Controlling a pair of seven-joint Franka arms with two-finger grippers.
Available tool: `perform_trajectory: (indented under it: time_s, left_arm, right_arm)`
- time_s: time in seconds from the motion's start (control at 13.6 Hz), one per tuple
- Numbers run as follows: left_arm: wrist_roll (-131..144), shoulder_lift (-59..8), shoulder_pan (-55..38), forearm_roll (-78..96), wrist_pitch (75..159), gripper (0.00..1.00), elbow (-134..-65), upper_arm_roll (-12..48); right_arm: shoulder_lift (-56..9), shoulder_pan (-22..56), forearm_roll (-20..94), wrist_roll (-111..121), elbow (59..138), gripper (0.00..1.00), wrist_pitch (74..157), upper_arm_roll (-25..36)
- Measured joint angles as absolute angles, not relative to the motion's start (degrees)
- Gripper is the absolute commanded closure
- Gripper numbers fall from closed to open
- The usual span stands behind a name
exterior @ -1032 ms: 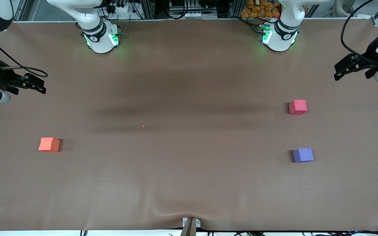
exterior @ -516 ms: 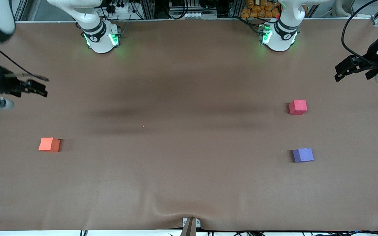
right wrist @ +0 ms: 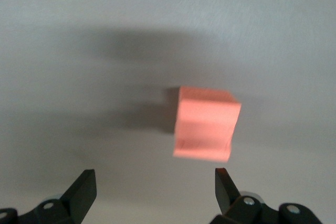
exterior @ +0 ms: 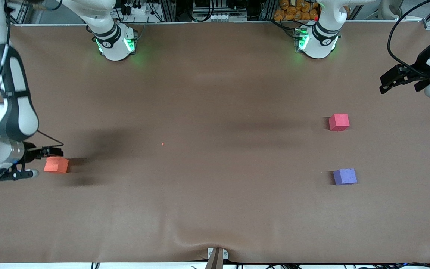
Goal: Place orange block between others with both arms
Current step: 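Close the right gripper on the orange cube, then carry the orange cube toward the table middle with the right gripper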
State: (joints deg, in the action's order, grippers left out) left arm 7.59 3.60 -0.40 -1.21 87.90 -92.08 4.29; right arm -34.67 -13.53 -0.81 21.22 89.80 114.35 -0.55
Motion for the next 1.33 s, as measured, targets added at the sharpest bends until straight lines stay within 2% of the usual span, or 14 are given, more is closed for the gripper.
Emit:
perform_trajectory:
  time_s: [0.22,0.88,1.03,1.11,1.18,1.33]
  left_arm:
    - [7.6,3.3,-0.4,-1.2,88.2,0.00,-92.1,4.3]
    - [7.6,1.1,-0.9,-1.1,89.1,0.00,-92.1,5.0]
    - [7.6,1.1,-0.9,-1.0,89.1,0.00,-92.1,5.0]
    - [7.6,1.1,-0.9,-1.0,89.1,0.00,-92.1,5.0]
    - [7.6,1.1,-0.9,-1.0,89.1,0.00,-92.1,5.0]
    - [7.6,1.1,-0.9,-1.0,89.1,0.00,-92.1,5.0]
  right_arm:
    - [-39.2,-14.2,-2.1,23.4,85.8,0.00,118.9,-0.5]
    - [-42.6,-16.0,-2.3,18.0,86.9,0.00,120.8,-0.5]
    - [-42.6,-16.1,-2.3,17.9,87.7,0.55,120.8,-0.5]
    - [-42.6,-16.1,-2.3,17.8,88.2,0.71,120.8,-0.5]
    - [-42.6,-16.2,-2.3,17.8,88.8,0.83,120.8,-0.5]
    - [-42.6,-16.2,-2.3,17.8,89.5,0.98,120.7,-0.5]
